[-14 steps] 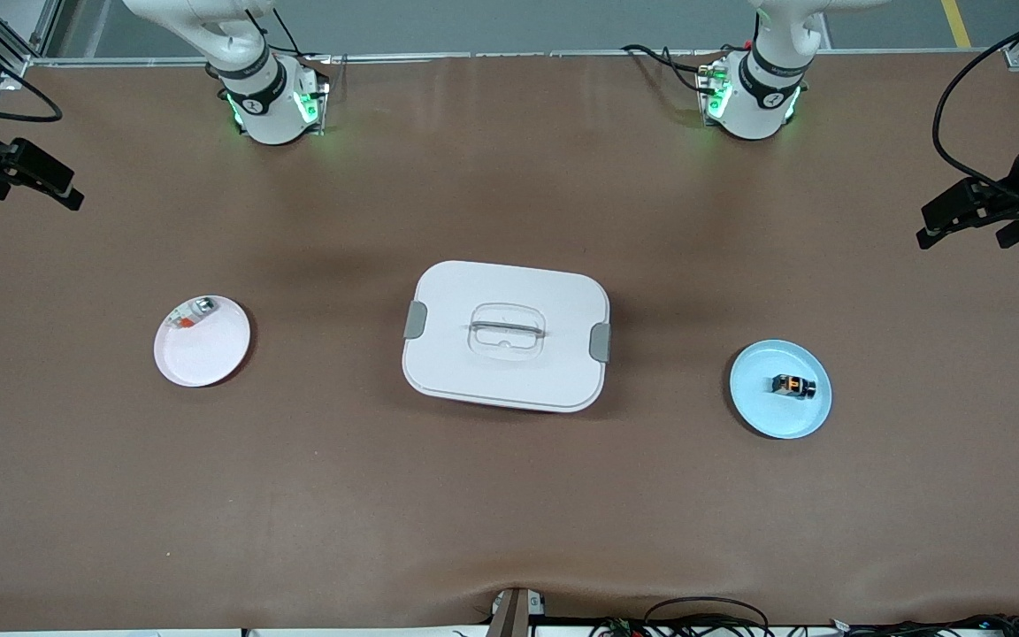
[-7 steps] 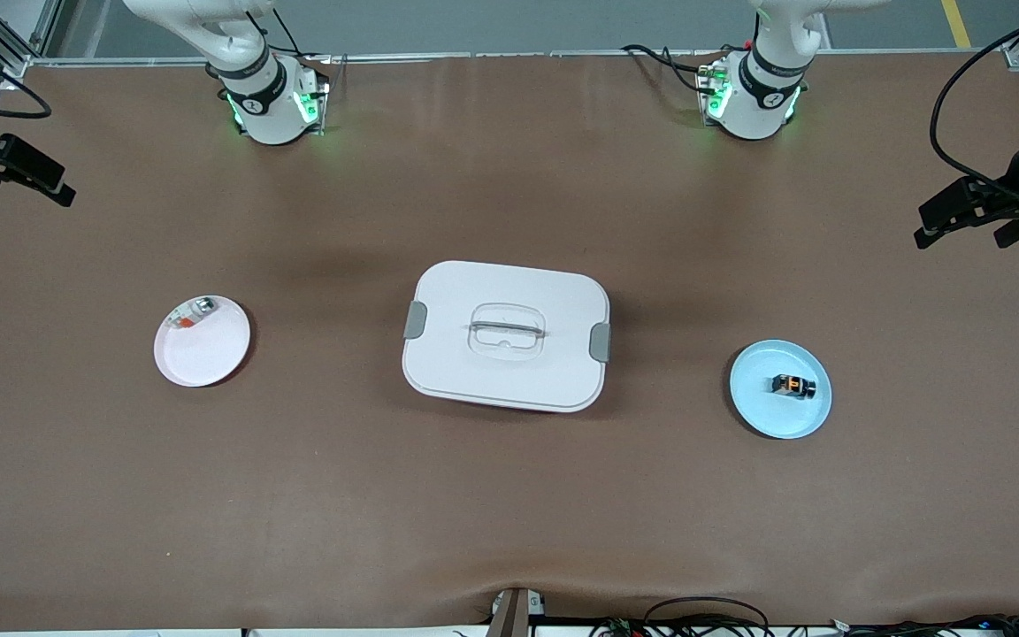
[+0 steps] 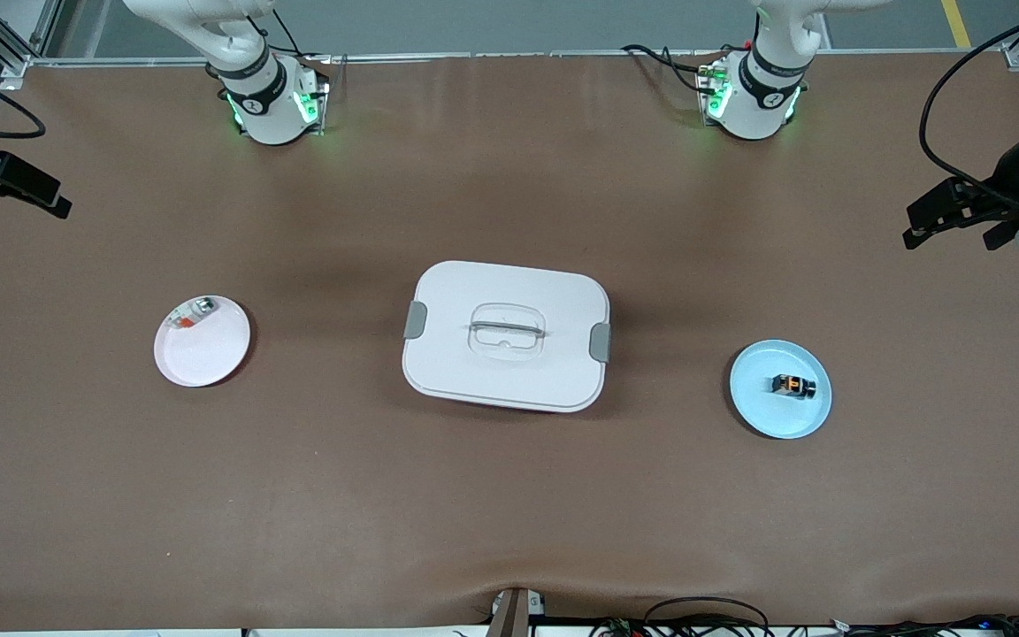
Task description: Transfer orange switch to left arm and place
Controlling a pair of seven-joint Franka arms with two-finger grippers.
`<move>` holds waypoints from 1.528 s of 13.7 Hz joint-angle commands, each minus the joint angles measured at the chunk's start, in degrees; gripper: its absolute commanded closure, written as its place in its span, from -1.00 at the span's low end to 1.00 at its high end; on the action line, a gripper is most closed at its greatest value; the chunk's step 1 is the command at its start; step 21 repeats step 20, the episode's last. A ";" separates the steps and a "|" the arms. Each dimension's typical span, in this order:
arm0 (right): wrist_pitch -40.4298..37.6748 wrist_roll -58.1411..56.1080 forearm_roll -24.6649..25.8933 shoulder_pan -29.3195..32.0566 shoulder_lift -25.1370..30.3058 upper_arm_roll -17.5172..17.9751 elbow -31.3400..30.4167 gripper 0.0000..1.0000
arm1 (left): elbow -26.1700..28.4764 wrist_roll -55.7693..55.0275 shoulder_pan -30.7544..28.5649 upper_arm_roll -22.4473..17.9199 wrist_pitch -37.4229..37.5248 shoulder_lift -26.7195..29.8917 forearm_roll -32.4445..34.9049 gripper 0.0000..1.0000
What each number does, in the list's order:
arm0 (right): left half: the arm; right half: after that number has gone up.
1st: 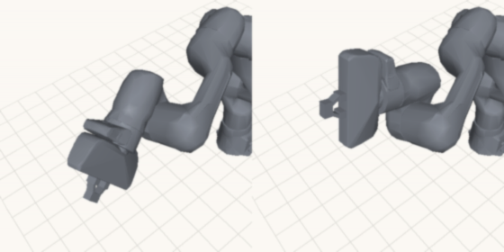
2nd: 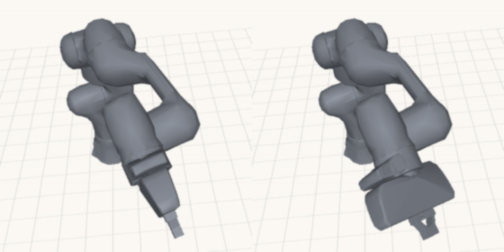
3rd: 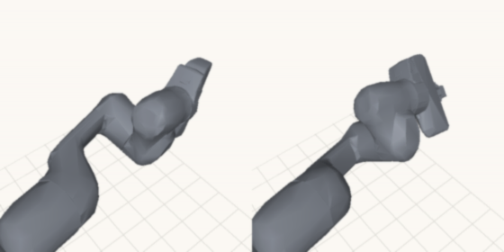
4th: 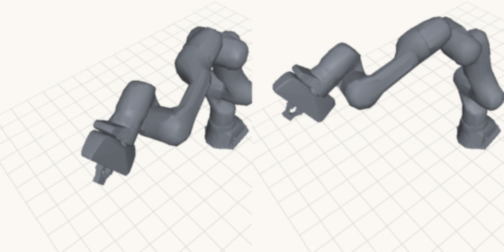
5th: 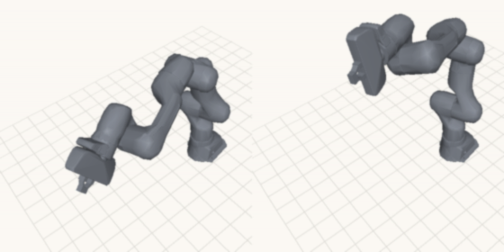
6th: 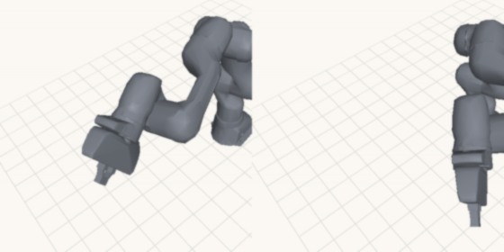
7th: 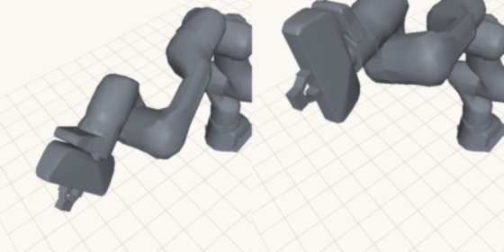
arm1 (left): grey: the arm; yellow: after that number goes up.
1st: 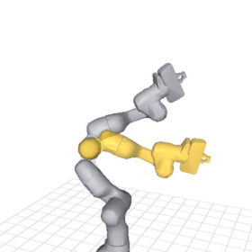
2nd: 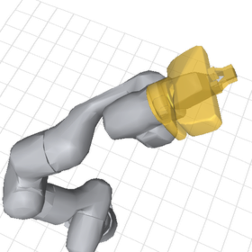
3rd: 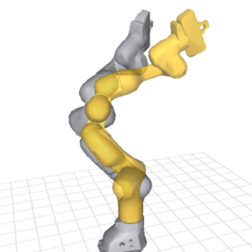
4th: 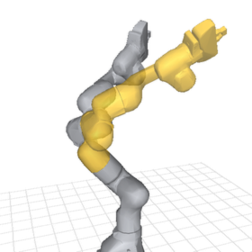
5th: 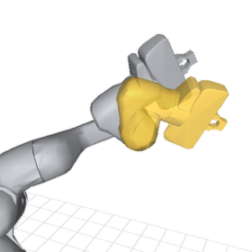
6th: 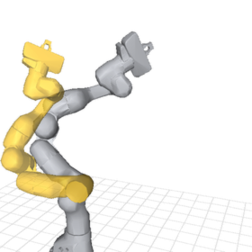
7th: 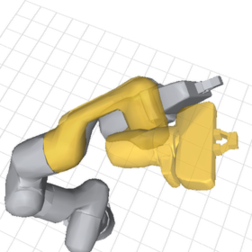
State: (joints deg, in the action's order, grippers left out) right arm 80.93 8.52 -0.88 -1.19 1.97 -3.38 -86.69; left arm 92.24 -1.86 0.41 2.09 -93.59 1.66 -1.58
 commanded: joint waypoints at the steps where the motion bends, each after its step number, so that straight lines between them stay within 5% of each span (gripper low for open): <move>1: -2.00 1.06 -0.26 0.40 -0.56 -0.04 1.00 -1.00 | -1.71 -0.16 -0.24 0.20 2.70 -0.60 0.00 -1.00; 21: -0.16 2.82 -0.35 0.13 0.14 0.13 -1.99 -1.00 | -1.63 -0.16 -0.33 0.20 4.47 -0.60 0.00 -1.00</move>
